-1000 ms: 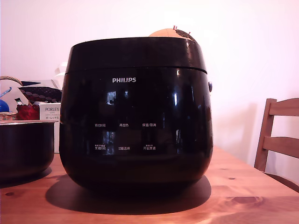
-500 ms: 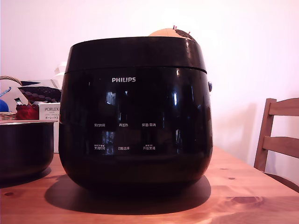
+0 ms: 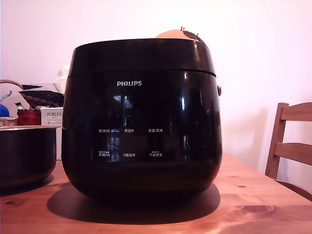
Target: Open the rice cooker by pressing the large metal button on the top of its lid with medium force
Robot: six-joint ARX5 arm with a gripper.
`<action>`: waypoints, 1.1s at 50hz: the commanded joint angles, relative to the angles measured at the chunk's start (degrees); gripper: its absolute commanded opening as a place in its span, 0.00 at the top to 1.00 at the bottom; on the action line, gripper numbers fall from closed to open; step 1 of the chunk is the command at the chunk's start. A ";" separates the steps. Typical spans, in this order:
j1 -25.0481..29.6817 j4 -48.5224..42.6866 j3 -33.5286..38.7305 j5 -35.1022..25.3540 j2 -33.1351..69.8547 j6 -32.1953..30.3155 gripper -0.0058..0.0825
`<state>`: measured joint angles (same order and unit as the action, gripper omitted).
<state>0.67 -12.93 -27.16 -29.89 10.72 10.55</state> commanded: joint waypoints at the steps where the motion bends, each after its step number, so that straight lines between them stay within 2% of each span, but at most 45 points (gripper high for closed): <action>1: 0.11 -0.24 -2.05 -1.31 2.69 -2.29 0.96; 12: 1.70 -0.72 -7.98 -5.79 12.04 -7.61 0.96; 24: 7.69 -0.31 -11.74 -5.84 20.02 -11.76 0.96; 39: 18.36 4.17 -12.85 -3.34 28.37 -13.22 0.96; 55: 29.44 9.51 -13.05 2.40 38.10 -14.05 0.96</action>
<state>29.19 -4.60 -39.68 -28.12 47.62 -3.22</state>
